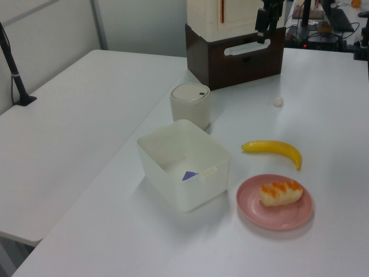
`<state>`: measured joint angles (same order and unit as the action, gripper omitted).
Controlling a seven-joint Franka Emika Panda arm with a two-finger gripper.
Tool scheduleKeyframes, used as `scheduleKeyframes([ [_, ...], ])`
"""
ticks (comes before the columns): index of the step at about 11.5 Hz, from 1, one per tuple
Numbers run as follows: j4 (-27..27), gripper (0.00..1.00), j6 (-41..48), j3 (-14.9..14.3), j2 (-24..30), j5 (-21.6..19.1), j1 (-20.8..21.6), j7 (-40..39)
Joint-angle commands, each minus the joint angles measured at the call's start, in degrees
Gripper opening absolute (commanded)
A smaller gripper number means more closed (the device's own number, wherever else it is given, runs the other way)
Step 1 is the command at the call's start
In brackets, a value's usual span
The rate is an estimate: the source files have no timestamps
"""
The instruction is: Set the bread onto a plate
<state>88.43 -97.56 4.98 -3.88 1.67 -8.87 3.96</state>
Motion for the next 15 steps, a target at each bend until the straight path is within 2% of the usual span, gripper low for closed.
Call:
scheduleKeyframes([
  [1, -0.81, 1.00, 1.41, -0.77, 0.54, -0.44, 0.87, 2.36],
  [15, -0.28, 1.00, 1.76, 0.11, -0.07, -0.18, 1.49, -5.45],
])
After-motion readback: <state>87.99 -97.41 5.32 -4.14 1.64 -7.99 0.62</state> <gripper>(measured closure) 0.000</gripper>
